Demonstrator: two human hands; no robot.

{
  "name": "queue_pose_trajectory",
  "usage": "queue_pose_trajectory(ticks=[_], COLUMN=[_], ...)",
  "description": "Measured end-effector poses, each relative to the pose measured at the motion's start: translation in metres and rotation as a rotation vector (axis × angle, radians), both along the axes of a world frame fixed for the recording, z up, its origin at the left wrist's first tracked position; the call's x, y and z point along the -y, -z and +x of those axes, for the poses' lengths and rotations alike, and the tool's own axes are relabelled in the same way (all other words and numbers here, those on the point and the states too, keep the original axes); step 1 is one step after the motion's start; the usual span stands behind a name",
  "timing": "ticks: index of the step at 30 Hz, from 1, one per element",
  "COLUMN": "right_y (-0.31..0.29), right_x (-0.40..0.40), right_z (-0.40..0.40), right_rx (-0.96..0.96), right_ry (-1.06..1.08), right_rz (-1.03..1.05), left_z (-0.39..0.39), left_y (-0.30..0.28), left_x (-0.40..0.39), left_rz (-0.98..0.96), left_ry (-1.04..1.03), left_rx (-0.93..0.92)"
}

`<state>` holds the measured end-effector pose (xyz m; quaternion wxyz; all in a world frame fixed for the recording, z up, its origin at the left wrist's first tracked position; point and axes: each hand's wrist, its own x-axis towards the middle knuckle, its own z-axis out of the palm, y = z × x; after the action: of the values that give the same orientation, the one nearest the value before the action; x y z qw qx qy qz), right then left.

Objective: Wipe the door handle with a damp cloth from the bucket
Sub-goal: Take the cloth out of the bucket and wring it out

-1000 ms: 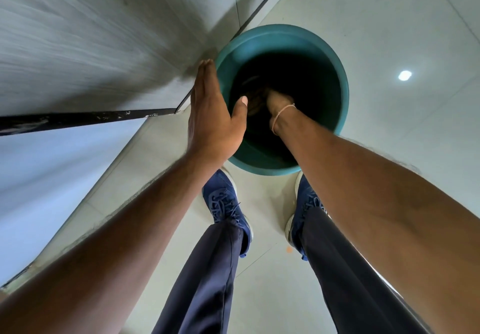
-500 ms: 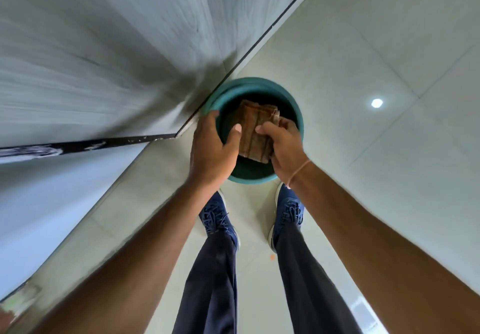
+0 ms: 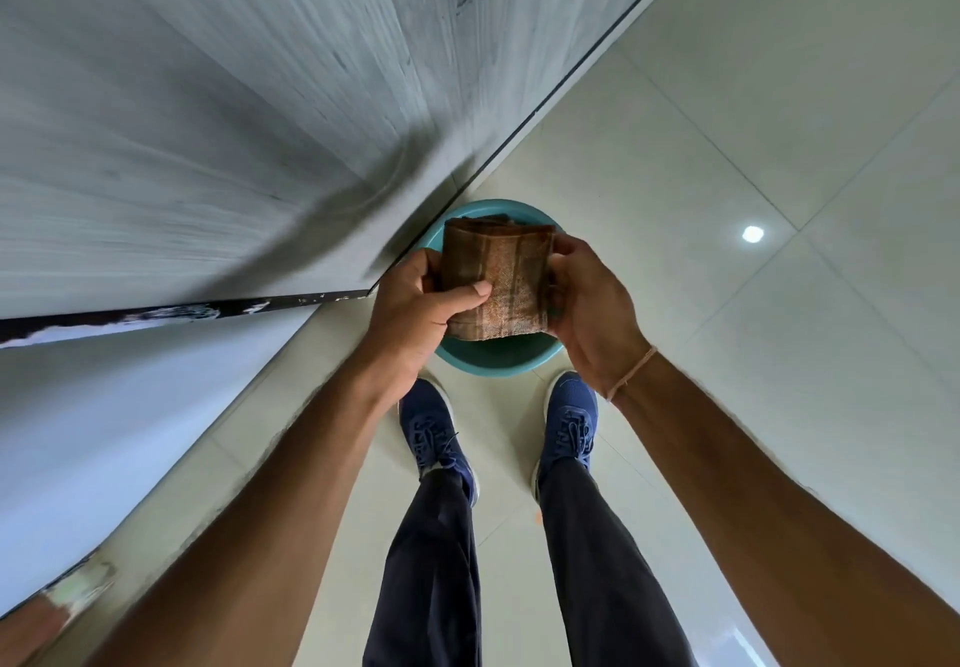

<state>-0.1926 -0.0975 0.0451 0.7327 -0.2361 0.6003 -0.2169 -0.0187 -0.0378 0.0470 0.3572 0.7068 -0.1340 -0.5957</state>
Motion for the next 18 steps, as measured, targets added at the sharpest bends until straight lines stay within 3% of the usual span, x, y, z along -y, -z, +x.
queue_pose_trajectory(ticks=[4,8,18], right_y=[-0.03,-0.081,-0.279], right_x=[-0.004,-0.012,-0.048], right_z=[0.001,-0.001,-0.014], right_rx=[-0.25,-0.45,-0.311], right_ry=[-0.163,-0.23,-0.574], right_rz=[-0.215,-0.427,-0.589], left_z=[-0.007,-0.015,-0.026], left_y=[-0.036,-0.081,-0.263], left_x=[0.0,-0.003,-0.038], left_rz=[-0.041,-0.061,-0.152], left_ry=[0.03,0.005,0.027], left_rx=[0.104,0.065,-0.092])
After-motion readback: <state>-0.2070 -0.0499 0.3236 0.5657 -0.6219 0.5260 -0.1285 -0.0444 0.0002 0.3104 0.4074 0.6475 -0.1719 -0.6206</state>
